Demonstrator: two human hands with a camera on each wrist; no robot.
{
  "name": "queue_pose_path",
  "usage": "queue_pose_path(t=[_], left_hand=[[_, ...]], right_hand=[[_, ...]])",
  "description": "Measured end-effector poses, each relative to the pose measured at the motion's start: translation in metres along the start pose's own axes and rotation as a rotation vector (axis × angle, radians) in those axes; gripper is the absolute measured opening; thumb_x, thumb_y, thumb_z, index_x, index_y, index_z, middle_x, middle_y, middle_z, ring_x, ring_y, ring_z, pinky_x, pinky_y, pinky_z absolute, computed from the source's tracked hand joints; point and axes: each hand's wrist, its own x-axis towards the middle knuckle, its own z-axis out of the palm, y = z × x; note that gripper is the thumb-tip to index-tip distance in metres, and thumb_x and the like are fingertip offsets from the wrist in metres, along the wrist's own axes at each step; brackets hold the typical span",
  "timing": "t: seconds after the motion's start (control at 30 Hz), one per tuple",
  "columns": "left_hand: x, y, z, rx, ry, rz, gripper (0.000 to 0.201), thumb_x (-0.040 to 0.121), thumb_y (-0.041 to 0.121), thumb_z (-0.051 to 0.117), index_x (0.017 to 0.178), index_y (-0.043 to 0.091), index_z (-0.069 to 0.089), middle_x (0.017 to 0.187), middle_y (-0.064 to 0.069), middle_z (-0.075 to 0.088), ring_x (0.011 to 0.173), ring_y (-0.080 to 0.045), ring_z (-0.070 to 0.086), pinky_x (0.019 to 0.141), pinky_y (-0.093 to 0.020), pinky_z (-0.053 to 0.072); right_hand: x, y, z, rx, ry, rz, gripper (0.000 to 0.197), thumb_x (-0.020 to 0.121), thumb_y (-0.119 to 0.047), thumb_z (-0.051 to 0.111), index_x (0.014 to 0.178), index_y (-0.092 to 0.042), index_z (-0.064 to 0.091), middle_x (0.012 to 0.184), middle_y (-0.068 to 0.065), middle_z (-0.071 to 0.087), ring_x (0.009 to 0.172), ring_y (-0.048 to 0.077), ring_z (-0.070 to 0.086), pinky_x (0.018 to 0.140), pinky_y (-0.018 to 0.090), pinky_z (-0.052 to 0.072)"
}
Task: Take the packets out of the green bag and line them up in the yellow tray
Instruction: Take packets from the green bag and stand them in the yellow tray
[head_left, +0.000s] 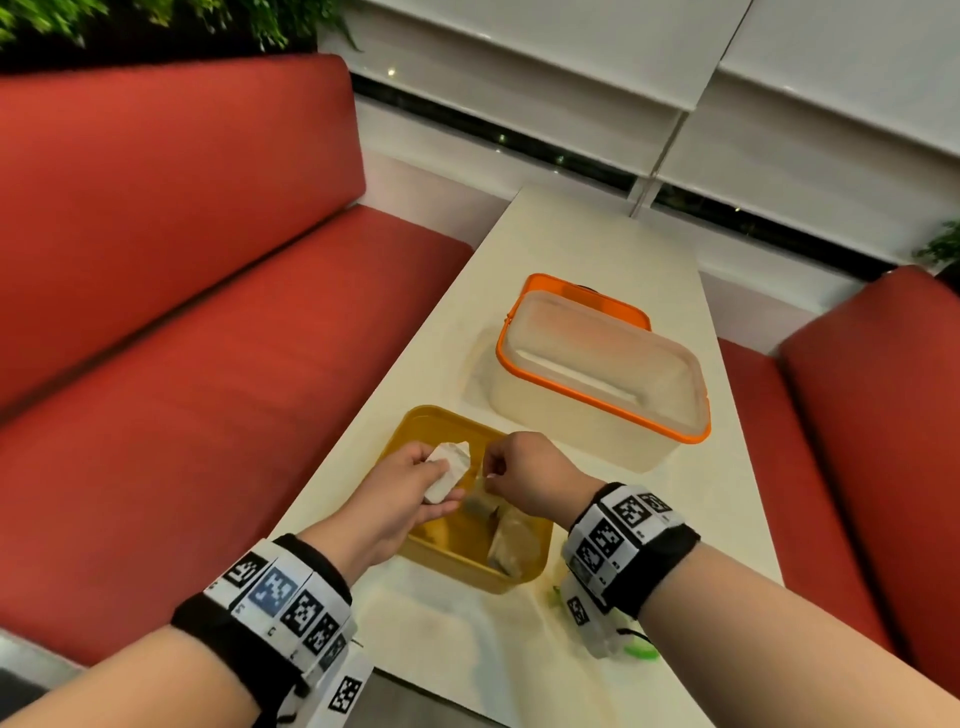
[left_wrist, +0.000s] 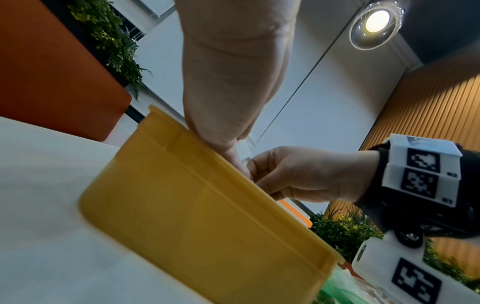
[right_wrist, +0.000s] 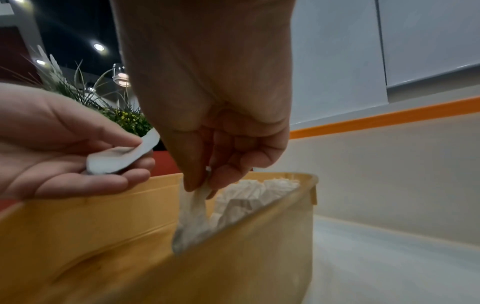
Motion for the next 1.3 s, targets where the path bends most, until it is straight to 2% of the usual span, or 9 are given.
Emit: queue_pose_path(t=[0.4,0.53,0.63,0.77,0.87,1.0,1.13,1.23,1.3], left_hand=[[0.004,-0.003,-0.002,0.006,-0.022,-0.012,0.012,0.098,0.007,0.043,0.095,0.009,0.054,0.104,-0.015,0.061,0.084,-0.021,0.065,0.073,-0.029,0.056],[0.004,-0.003,-0.002,0.019,-0.019,-0.014,0.013,0.098,0.007,0.043,0.094,0.011,0.055,0.107,-0.014,0.061,0.088,-0.021,0.065,0.073,-0.029,0.054],[0.003,-0.002,-0.001,0.069,-0.025,-0.006,0.012,0.098,0.009,0.044,0.096,0.014,0.055,0.110,-0.013,0.063,0.094,-0.019,0.065,0.075,-0.029,0.052],[0.003,0.000,0.004,0.135,-0.023,0.021,0.010,0.097,0.012,0.046,0.095,0.016,0.055,0.110,-0.014,0.063,0.098,-0.021,0.062,0.074,-0.028,0.049],[0.002,0.001,0.010,0.148,-0.037,0.037,0.009,0.097,0.013,0.046,0.095,0.017,0.054,0.106,-0.011,0.064,0.097,-0.020,0.062,0.074,-0.027,0.047],[0.000,0.002,0.016,0.129,-0.065,0.048,0.006,0.097,0.016,0.049,0.097,0.016,0.055,0.099,-0.008,0.066,0.089,-0.016,0.063,0.075,-0.029,0.048],[-0.001,0.004,0.018,0.095,-0.063,0.038,0.006,0.097,0.018,0.049,0.097,0.017,0.054,0.102,-0.011,0.067,0.090,-0.021,0.066,0.073,-0.030,0.050],[-0.001,0.005,0.017,0.058,-0.065,0.023,0.009,0.098,0.015,0.046,0.101,0.015,0.054,0.105,-0.014,0.066,0.086,-0.022,0.067,0.069,-0.029,0.051],[-0.001,0.005,0.017,0.063,-0.076,0.020,0.009,0.099,0.014,0.044,0.100,0.013,0.053,0.104,-0.016,0.066,0.086,-0.023,0.067,0.069,-0.030,0.052]], right_hand=[[0.004,-0.004,0.004,-0.129,-0.070,0.046,0.014,0.082,-0.005,0.050,0.081,-0.017,0.057,0.082,0.003,0.055,0.079,0.024,0.053,0.063,0.029,0.042],[0.000,-0.006,-0.001,-0.139,-0.056,0.058,0.022,0.083,-0.002,0.048,0.099,-0.010,0.061,0.094,0.008,0.059,0.083,0.025,0.055,0.072,0.033,0.050],[-0.005,-0.007,-0.011,-0.038,0.039,0.064,0.034,0.082,-0.003,0.047,0.111,-0.014,0.062,0.101,0.006,0.062,0.090,0.024,0.058,0.077,0.033,0.054],[-0.012,-0.014,-0.027,0.287,0.104,0.000,0.032,0.086,-0.017,0.059,0.117,-0.015,0.062,0.101,0.001,0.065,0.088,0.015,0.058,0.072,0.021,0.045],[-0.014,-0.017,-0.027,0.281,0.111,-0.028,0.030,0.086,-0.028,0.065,0.114,-0.016,0.063,0.097,0.000,0.064,0.084,0.012,0.055,0.063,0.014,0.039],[-0.017,-0.017,-0.021,0.259,0.142,-0.035,0.015,0.086,-0.022,0.064,0.098,-0.014,0.067,0.082,-0.002,0.060,0.074,0.013,0.052,0.056,0.017,0.036],[-0.022,-0.019,-0.022,0.395,0.156,-0.032,0.015,0.085,-0.025,0.065,0.094,-0.014,0.067,0.083,0.003,0.068,0.074,0.014,0.062,0.063,0.024,0.047],[-0.022,-0.018,-0.020,0.358,0.240,-0.060,0.006,0.083,-0.015,0.064,0.088,-0.012,0.063,0.076,0.001,0.064,0.069,0.014,0.057,0.058,0.019,0.042],[-0.022,-0.018,-0.018,0.292,0.269,-0.081,0.002,0.082,-0.013,0.063,0.084,-0.012,0.063,0.073,0.000,0.061,0.068,0.015,0.054,0.059,0.023,0.043]])
